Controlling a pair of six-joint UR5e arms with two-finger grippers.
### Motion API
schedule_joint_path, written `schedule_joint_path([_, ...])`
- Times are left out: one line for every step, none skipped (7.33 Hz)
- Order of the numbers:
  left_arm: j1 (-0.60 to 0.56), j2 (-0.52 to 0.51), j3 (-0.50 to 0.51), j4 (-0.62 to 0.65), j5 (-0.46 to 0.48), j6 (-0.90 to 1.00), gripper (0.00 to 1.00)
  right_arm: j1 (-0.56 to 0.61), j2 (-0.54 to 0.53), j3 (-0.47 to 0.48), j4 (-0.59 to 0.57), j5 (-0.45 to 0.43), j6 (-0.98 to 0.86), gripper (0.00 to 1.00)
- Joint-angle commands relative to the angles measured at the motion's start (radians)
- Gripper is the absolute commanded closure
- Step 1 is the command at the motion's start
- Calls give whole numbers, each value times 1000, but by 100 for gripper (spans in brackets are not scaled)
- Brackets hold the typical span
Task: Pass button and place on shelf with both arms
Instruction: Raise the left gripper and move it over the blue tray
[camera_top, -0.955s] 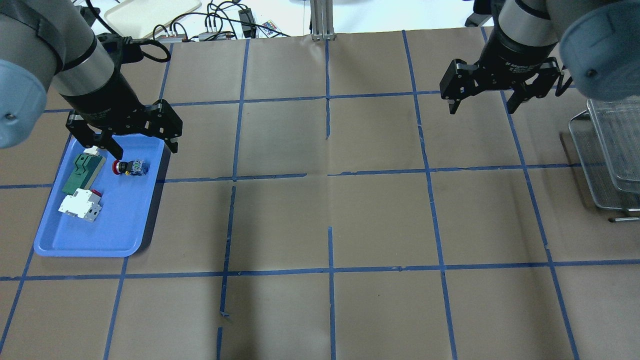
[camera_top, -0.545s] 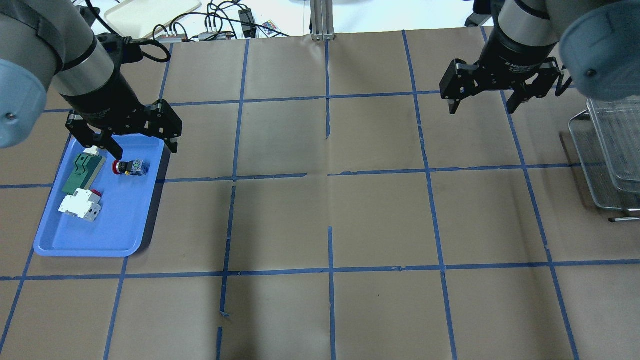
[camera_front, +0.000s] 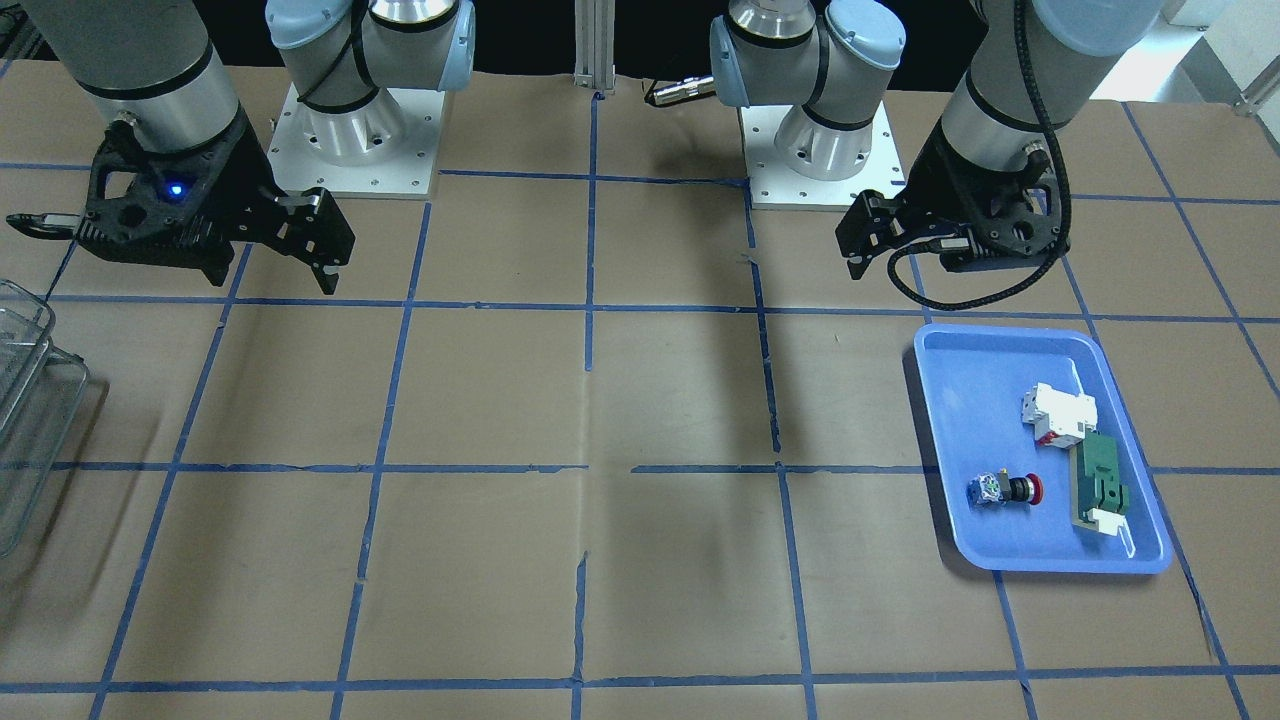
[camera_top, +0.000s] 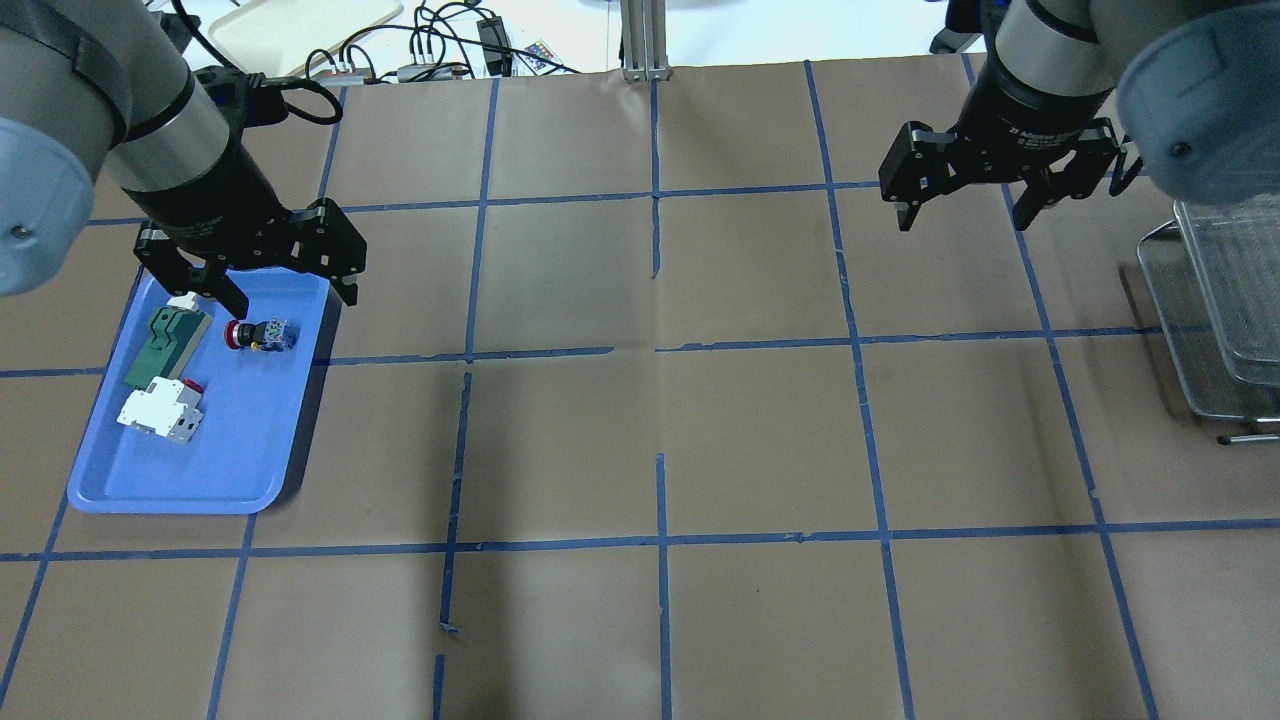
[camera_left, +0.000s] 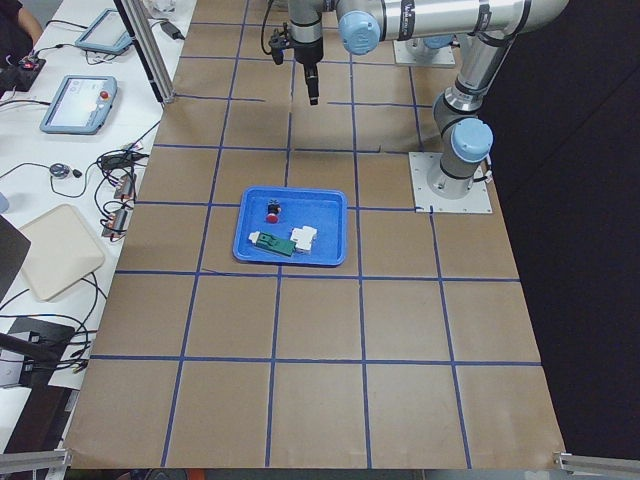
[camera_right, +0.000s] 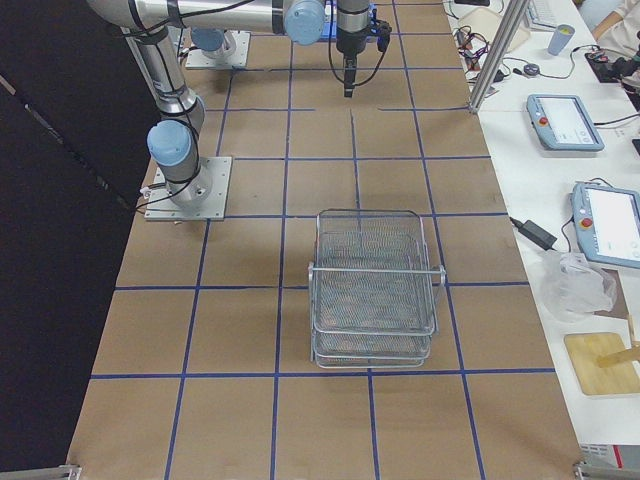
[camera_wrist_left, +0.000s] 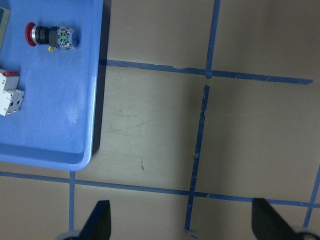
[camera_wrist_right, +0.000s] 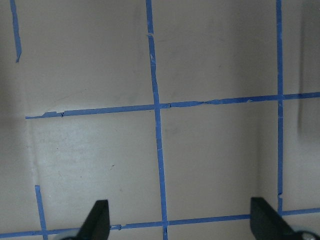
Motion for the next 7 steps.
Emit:
schedule_joint_path([2,1,1,-2,-4,1,0,0,0,0,-1,0,-1,0])
schedule_joint_path([3,4,2,-2,-42,3,0,0,0,0,-1,0,-1,0])
schedule_joint_path([29,6,13,9,-42,-20,0,0,0,0,-1,0,0,0])
schedule_joint_path([122,-1,-1,74,-44,-91,0,0,0,2,-1,0,-1,0])
schedule_joint_path([220,-13,-4,110,-45,-141,0,0,0,2,0,0,-1,0])
schedule_joint_path([283,-27,-13,117,-53,-162,0,0,0,2,0,0,-1,0])
schedule_joint_path([331,-65,-13,150,-55,-220,0,0,0,2,-1,-1,-1,0])
